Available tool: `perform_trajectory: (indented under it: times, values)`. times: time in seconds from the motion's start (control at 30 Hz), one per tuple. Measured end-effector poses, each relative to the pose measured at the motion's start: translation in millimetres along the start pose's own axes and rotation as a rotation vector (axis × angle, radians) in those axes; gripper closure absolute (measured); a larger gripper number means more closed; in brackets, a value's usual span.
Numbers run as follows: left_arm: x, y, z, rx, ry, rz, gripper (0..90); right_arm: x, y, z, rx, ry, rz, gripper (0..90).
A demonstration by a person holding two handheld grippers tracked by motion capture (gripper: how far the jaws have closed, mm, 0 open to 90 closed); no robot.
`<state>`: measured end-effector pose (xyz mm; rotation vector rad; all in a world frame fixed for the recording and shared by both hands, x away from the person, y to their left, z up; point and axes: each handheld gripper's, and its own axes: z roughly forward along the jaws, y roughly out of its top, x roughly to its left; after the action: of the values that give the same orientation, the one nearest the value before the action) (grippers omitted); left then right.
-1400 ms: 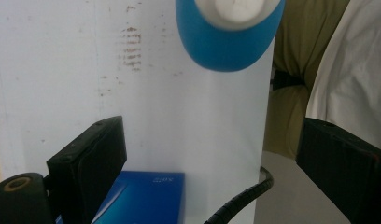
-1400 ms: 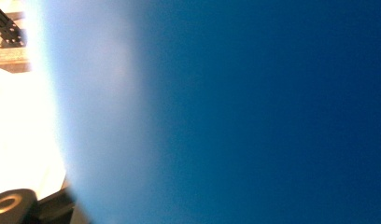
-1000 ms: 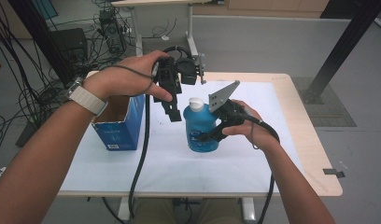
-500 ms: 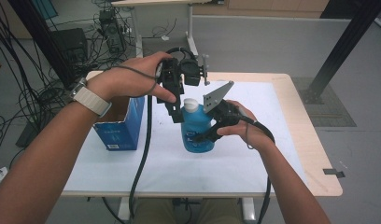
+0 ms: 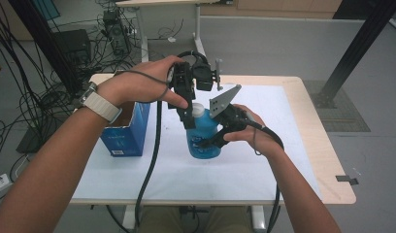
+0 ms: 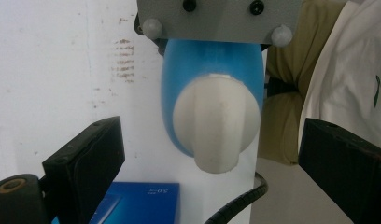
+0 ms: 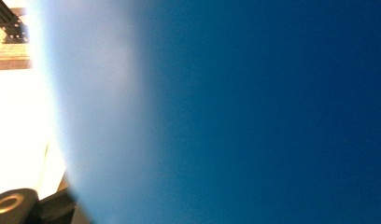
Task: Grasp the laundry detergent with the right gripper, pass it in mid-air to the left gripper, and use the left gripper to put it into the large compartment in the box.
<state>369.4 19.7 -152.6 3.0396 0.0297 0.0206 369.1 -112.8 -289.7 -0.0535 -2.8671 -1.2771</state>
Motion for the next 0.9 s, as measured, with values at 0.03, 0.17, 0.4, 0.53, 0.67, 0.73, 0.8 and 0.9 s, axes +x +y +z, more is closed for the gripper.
perform_trajectory:
  times: [0.03,0.17,0.4,0.53,0.67,0.73,0.8,0.9]
  values:
    - [0.0,0.0,0.0,0.0,0.0,0.0,7.5,0.0,0.0,0.0,0.0,0.0,0.0,44.7]
    - [1.8,0.7,1.9,-0.002,-0.001,-0.004,7.5,-0.5,0.2,-0.2,-0.006,-0.002,0.001,44.7]
    - [1.9,5.2,4.8,0.001,-0.005,0.004,7.5,-1.7,0.7,1.0,-0.008,0.008,0.001,44.5]
    - [1.8,6.8,6.1,-0.001,-0.003,0.004,7.4,-1.8,0.9,1.6,-0.011,0.011,0.001,44.5]
    - [2.2,7.8,7.3,0.0,0.0,0.005,7.4,-1.6,1.1,1.6,-0.008,0.011,-0.001,44.5]
    - [2.6,7.8,7.4,-0.002,0.0,0.003,7.5,-1.0,1.2,1.3,-0.013,0.011,0.001,44.4]
    - [2.7,8.6,8.1,-0.003,0.001,0.005,7.5,-1.4,1.2,1.1,-0.012,0.011,0.001,44.4]
    - [2.7,9.0,8.5,-0.004,0.001,0.007,7.7,-1.5,1.4,1.2,-0.01,0.012,0.001,44.4]
